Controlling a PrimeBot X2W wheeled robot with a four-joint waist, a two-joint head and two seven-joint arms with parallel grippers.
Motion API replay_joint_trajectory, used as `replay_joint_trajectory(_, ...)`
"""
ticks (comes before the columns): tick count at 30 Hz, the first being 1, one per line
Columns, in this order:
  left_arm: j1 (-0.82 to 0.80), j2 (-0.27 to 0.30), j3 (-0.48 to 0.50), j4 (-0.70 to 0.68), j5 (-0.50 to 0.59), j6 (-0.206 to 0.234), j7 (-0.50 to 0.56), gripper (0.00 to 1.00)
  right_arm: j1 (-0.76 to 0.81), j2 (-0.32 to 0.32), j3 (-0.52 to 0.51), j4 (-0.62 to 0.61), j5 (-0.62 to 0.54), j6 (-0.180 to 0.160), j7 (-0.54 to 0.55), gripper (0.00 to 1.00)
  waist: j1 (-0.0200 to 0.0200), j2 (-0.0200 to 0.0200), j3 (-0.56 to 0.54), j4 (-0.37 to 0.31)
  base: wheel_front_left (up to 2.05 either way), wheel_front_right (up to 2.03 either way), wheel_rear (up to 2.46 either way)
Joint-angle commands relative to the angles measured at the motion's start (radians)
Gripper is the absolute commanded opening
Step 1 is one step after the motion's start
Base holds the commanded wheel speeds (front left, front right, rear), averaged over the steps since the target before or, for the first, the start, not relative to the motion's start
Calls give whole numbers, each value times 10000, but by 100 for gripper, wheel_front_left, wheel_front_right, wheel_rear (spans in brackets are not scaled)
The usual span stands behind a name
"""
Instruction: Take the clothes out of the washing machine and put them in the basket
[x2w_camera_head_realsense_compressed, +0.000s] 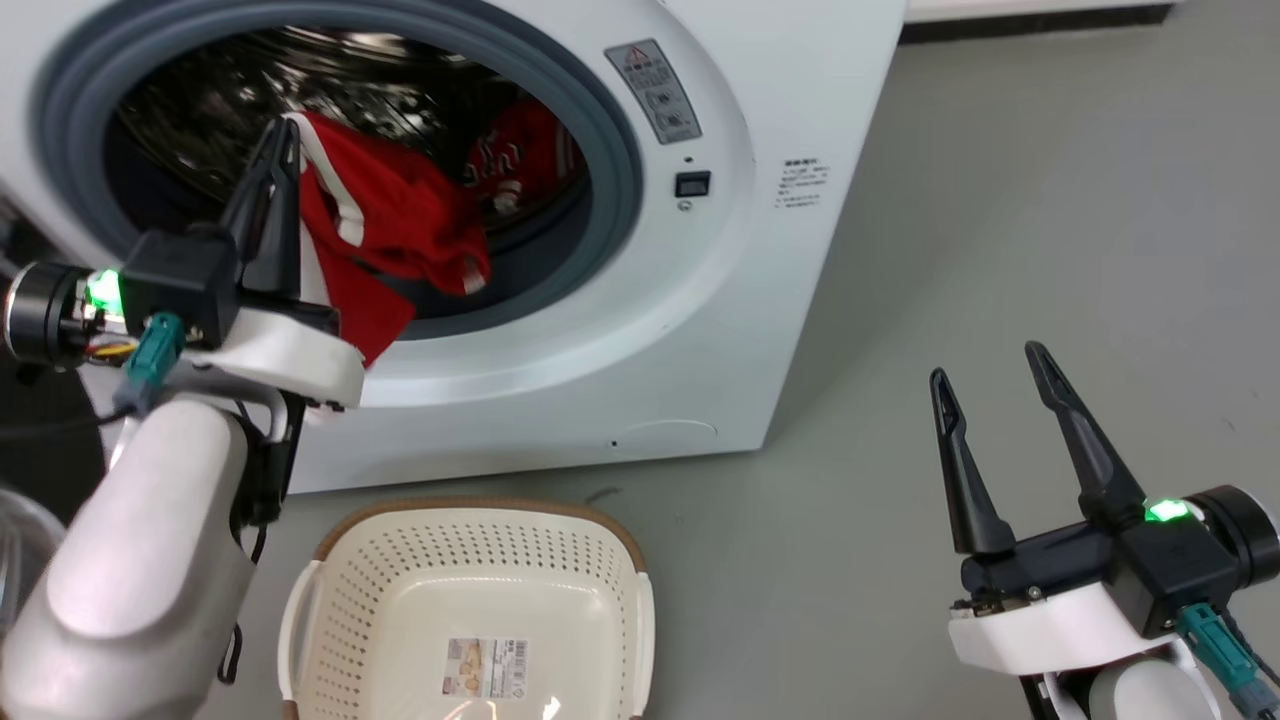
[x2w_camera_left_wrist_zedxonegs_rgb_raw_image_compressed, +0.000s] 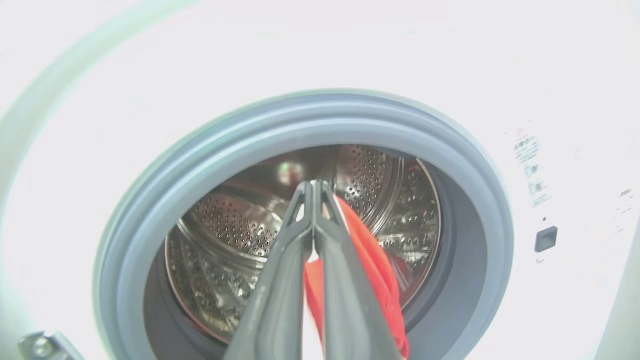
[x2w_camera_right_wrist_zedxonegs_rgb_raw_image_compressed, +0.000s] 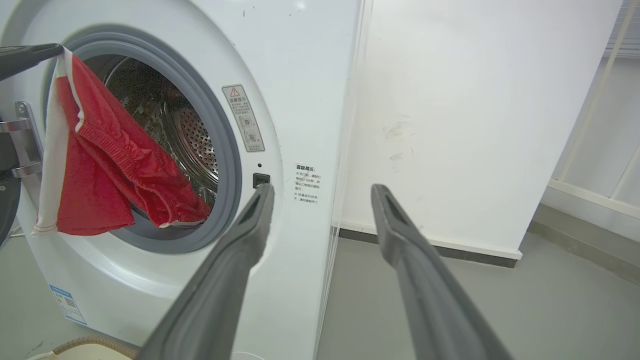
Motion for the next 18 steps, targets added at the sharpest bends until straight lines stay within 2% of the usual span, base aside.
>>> replay_joint_trajectory(1,424,-124,243,-451,228,-4,-23,0,174,9,-20,47,-42,-10,-17,100,3,-1,-347,287,0,0,0)
replay_joint_trajectory(6,1217,-331,798,-1743,788,-92,-23,0,362,7,-14,94,-98,-10,-17,100,3,-1,-650,473,0,0,0)
replay_joint_trajectory(13,2174,-563,1477,-3675,1413,-468,-22,0,548,9,-135,138,-5,-10,-17,100,3,-1,-979,781,0,0,0)
replay_joint_trajectory(18,2848,-649,1801,-4435,1513,-571,-23,0,643,9,-152,125,-85,-10,-17,100,3,-1,-1046,983,0,0,0)
